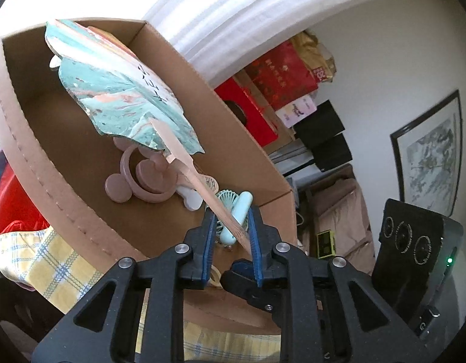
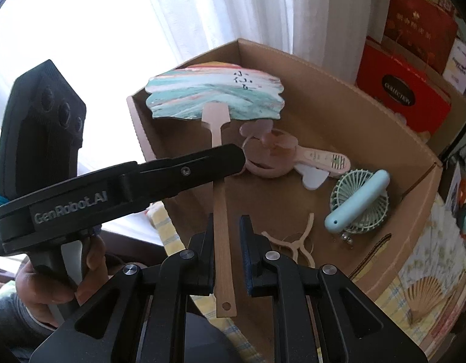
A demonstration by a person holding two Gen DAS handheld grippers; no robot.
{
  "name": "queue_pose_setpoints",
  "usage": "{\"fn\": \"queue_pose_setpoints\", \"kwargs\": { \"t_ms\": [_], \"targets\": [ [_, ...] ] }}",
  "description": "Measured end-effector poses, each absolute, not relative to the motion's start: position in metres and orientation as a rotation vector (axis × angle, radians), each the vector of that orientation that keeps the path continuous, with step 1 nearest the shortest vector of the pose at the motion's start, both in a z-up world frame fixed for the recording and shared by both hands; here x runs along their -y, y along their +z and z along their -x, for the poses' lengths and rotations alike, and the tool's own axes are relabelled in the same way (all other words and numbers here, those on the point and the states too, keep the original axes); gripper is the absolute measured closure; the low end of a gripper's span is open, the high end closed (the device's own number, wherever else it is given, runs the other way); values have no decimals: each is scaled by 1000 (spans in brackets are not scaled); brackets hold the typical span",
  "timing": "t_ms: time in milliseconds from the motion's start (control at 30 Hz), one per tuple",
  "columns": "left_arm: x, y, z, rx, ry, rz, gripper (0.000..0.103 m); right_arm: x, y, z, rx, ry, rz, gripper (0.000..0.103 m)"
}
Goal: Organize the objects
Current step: 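Lift and carry the green paper fan over the box with the right tool, then open the right tool to drop the green paper fan into the box, then move the right tool toward the red-printed folded paper fan on the table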
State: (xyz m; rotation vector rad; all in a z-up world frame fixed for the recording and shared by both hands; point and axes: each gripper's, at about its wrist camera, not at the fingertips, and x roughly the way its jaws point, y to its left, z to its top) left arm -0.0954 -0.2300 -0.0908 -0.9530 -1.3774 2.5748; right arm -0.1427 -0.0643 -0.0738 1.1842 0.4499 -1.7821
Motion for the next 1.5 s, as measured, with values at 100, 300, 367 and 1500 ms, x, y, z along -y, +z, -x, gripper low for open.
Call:
{"fn": "queue_pose_setpoints", "kwargs": {
  "t_ms": [100,300,367,1500],
  "targets": [
    [229,-90,94,1377,2568,970,74,61,-75,144,-452,-1789,-1187,90],
    [237,-70,77,1342,2668,911,52,51,-84,154,-434,-1804,-1235,90],
    [239,-65,74,1333,2682,899,50,49,-87,156,-423,-1809,-1254,90],
    [119,-28,91,781,2609,1185,0,-111,-33,137,-178,-2215,-1213,26]
  ]
}}
